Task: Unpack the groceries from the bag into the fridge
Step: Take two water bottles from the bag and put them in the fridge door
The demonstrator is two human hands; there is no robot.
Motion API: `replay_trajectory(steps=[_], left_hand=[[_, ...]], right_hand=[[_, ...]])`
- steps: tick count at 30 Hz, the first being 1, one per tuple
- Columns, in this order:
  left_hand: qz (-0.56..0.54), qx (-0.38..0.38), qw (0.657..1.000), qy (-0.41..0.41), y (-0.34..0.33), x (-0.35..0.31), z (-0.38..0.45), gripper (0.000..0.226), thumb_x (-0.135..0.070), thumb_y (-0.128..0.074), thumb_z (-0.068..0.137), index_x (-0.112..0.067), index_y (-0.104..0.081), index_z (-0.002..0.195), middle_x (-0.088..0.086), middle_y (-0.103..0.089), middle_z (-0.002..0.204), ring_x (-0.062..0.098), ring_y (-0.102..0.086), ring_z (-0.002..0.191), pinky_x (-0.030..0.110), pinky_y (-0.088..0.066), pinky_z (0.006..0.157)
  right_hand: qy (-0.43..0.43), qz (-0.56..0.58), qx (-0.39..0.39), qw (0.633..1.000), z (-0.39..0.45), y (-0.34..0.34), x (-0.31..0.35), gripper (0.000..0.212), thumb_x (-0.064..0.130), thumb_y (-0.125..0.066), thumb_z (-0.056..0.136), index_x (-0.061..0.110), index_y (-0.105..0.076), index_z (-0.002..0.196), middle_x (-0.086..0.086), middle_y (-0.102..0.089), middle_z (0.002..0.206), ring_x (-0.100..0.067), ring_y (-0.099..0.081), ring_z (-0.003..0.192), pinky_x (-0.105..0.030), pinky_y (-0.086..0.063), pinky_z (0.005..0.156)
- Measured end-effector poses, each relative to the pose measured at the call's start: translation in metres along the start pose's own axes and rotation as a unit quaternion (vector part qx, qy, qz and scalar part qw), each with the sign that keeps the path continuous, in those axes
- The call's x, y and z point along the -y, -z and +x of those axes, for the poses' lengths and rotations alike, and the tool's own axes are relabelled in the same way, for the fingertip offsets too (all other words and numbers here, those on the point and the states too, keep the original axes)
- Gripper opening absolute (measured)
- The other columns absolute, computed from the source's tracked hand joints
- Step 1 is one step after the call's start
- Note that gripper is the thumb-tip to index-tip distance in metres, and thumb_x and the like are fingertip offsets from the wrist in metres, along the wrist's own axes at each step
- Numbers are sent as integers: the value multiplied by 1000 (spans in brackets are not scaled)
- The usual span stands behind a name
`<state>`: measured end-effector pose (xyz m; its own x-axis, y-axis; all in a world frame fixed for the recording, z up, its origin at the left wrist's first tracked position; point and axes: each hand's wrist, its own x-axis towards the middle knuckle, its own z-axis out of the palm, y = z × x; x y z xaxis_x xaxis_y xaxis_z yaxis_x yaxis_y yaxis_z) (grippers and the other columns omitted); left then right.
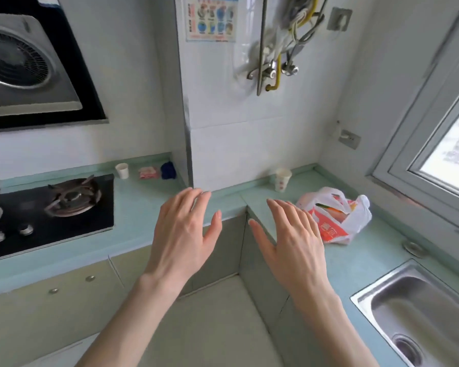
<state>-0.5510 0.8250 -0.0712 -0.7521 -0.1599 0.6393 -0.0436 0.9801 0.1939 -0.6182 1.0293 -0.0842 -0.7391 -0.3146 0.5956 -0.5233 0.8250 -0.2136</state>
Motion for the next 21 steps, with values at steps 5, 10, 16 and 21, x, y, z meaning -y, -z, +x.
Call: replay_trajectory(steps=[5, 10, 16, 21], left_hand=[[-79, 34, 994, -64, -72, -23, 61, 44, -38, -48, 102, -6, -64, 128, 7, -67, 128, 29, -60, 124, 44, -48, 104], [-126, 76, 983, -112, -140, -44, 113, 48, -41, -46, 102, -8, -64, 132, 7, -66, 132, 28, -59, 127, 45, -48, 105], [-166, 127, 962, -173, -206, -75, 149, 50, -43, -42, 103, -10, -64, 132, 5, -66, 132, 25, -59, 128, 41, -49, 104], [-189, 156, 942, -228, -256, -103, 176, 48, -43, -42, 104, -12, -63, 132, 5, -66, 133, 24, -58, 128, 39, -46, 107]], right_hand=[[-74, -50, -9, 996, 26, -18, -57, 58, 60, -47, 100, 16, -62, 135, 1, -67, 132, -24, -60, 127, -41, -44, 110], [-140, -94, -15, 985, 49, -39, -100, 55, 60, -46, 100, 19, -62, 134, 4, -66, 132, -22, -61, 123, -35, -44, 108], [-211, -121, 3, 970, 56, -56, -139, 46, 58, -44, 101, 34, -54, 138, 12, -63, 134, -17, -60, 120, -32, -41, 107], [-265, -159, -1, 951, 68, -71, -176, 53, 58, -44, 101, 21, -58, 136, 2, -67, 131, -23, -62, 120, -36, -46, 105]])
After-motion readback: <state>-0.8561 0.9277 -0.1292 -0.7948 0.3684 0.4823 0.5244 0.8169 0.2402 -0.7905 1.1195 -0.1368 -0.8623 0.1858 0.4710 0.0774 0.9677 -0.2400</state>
